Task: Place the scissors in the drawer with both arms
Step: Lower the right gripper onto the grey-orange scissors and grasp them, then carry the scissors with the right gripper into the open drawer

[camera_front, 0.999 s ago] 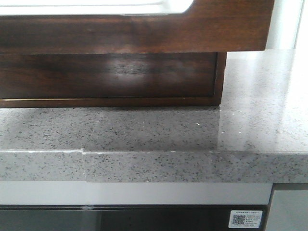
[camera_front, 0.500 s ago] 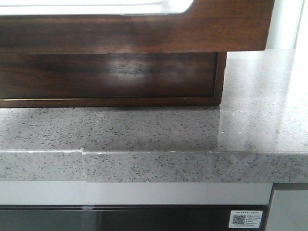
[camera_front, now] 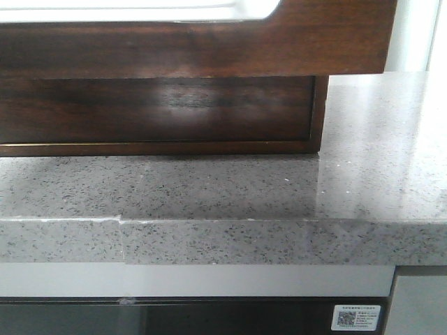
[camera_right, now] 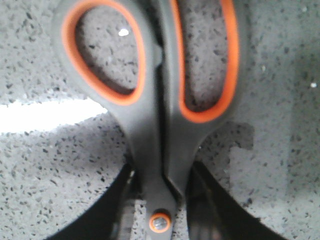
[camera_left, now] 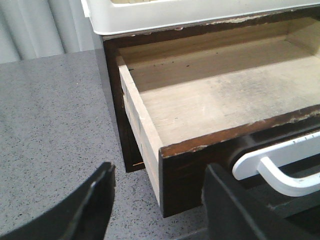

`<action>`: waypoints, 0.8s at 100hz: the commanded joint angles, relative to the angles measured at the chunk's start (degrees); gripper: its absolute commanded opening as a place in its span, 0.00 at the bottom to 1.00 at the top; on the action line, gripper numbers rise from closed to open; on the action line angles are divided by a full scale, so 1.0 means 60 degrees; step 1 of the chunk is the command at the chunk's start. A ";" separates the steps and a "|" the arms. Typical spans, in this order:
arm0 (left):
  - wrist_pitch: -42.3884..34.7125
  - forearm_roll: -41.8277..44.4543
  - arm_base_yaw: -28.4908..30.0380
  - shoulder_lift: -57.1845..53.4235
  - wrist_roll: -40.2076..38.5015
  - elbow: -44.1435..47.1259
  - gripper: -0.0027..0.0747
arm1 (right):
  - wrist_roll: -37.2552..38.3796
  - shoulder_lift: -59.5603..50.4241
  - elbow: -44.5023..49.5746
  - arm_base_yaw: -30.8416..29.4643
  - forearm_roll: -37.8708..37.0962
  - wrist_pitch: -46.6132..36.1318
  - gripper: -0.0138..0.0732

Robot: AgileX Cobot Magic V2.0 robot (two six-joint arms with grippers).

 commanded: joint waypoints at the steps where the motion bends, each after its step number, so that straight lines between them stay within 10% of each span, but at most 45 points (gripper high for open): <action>1: -0.0699 -0.0098 -0.0091 0.0178 -0.0068 -0.0232 0.51 | -0.0161 -0.0318 -0.0213 -0.0060 0.0115 0.0018 0.19; 55: -0.0699 -0.0098 -0.0091 0.0178 -0.0068 -0.0232 0.51 | -0.1301 -0.3346 -0.0826 0.0002 0.0926 -0.0082 0.15; 80: -0.0718 -0.0098 -0.0091 0.0178 -0.0068 -0.0232 0.51 | -0.2223 -0.5058 -0.2628 0.1545 0.1283 -0.0100 0.15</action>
